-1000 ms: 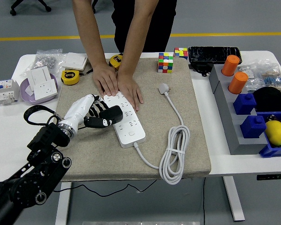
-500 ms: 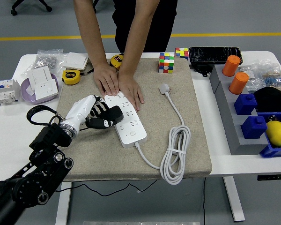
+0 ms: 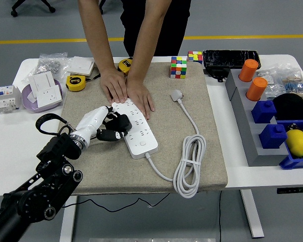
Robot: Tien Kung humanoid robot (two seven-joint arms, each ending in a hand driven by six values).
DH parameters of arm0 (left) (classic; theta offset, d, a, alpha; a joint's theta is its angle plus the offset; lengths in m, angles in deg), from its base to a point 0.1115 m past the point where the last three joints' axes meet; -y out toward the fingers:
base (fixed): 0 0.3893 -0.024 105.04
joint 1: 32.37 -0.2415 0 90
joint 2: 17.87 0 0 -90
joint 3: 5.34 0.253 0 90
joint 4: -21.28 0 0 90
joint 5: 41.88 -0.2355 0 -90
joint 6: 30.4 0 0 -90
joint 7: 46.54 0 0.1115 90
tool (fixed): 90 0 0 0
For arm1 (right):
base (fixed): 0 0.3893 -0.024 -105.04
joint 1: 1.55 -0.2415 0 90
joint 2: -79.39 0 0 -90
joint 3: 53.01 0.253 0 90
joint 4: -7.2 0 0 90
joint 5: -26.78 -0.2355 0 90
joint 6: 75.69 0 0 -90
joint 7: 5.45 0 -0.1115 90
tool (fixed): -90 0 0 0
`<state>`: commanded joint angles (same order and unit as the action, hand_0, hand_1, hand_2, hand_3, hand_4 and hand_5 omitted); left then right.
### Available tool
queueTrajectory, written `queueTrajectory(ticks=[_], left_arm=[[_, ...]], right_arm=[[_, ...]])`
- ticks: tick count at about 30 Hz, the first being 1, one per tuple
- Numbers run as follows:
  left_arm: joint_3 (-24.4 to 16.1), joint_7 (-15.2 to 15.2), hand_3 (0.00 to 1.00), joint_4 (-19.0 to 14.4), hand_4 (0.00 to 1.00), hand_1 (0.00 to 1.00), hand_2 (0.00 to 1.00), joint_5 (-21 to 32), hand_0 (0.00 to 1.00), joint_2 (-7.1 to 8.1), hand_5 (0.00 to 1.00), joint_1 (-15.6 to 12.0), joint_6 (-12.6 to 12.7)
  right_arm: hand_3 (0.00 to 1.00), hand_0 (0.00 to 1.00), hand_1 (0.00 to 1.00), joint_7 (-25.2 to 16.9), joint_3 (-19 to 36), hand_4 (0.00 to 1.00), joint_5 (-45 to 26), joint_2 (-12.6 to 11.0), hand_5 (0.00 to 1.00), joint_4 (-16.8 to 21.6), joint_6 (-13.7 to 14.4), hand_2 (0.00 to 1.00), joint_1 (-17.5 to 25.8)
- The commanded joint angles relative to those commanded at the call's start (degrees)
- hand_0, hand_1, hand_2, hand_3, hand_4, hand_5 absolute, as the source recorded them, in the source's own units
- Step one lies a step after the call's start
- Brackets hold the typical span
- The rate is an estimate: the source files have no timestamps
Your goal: Pick up the plug,place it near the board,insert it into the board,press the button
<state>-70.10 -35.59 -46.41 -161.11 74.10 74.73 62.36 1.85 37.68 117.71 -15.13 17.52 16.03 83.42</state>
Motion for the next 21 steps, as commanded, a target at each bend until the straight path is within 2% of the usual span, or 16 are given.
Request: queueTrajectory(ticks=[2, 3, 8, 9, 14, 15, 20, 21], left_arm=[[0.12, -0.05, 0.594, 0.11, 0.761, 0.718, 0.606, -0.09, 0.535, -0.03, 0.186, 0.07, 0.04], [0.16, -0.07, 0.568, 0.12, 0.707, 0.682, 0.560, -0.13, 0.533, -0.04, 0.148, 0.09, 0.07], [0.43, -0.19, 0.568, 0.14, 0.707, 0.682, 0.560, -0.96, 0.533, -0.19, 0.148, 0.14, 0.73], [0.49, -0.19, 0.474, 0.16, 0.673, 0.486, 0.427, -1.12, 0.452, -0.19, 0.147, 0.14, 0.82], [0.75, -0.06, 0.474, 0.20, 0.673, 0.486, 0.427, -2.25, 0.452, -0.14, 0.147, 0.18, 0.89], [0.79, -0.02, 0.411, 0.19, 0.580, 0.285, 0.309, -2.49, 0.387, -0.14, 0.102, 0.21, 0.87], [0.89, -0.72, 0.411, -0.13, 0.580, 0.285, 0.309, -2.71, 0.387, -0.09, 0.102, 0.33, 1.37], [0.89, -0.96, 0.335, -0.23, 0.534, 0.204, 0.227, -2.62, 0.365, -0.07, 0.104, 0.35, 1.38]], right_arm=[[0.765, 0.860, 0.732, -0.03, -0.16, 0.998, -0.10, 0.00, 0.911, 0.00, 0.01, 0.725, -0.03], [0.765, 0.861, 0.732, -0.04, -0.19, 0.998, -0.11, 0.01, 0.910, 0.00, 0.01, 0.726, -0.03], [0.765, 0.861, 0.732, 0.03, -0.14, 0.998, 0.07, 0.00, 0.910, 0.00, -0.03, 0.726, 0.12], [0.765, 0.860, 0.732, 0.04, -0.13, 0.998, 0.10, -0.01, 0.910, 0.00, -0.03, 0.726, 0.14], [0.765, 0.860, 0.732, 0.06, -0.13, 0.998, 0.13, -0.07, 0.910, 0.00, -0.04, 0.726, 0.09], [0.765, 0.859, 0.732, 0.05, -0.14, 0.998, 0.13, -0.07, 0.910, 0.00, -0.04, 0.725, 0.08], [0.765, 0.859, 0.732, 0.01, -0.15, 0.998, 0.02, -0.07, 0.910, 0.00, -0.03, 0.725, 0.03], [0.765, 0.860, 0.732, 0.01, -0.11, 0.998, 0.01, -0.06, 0.910, 0.00, -0.02, 0.725, 0.02]])
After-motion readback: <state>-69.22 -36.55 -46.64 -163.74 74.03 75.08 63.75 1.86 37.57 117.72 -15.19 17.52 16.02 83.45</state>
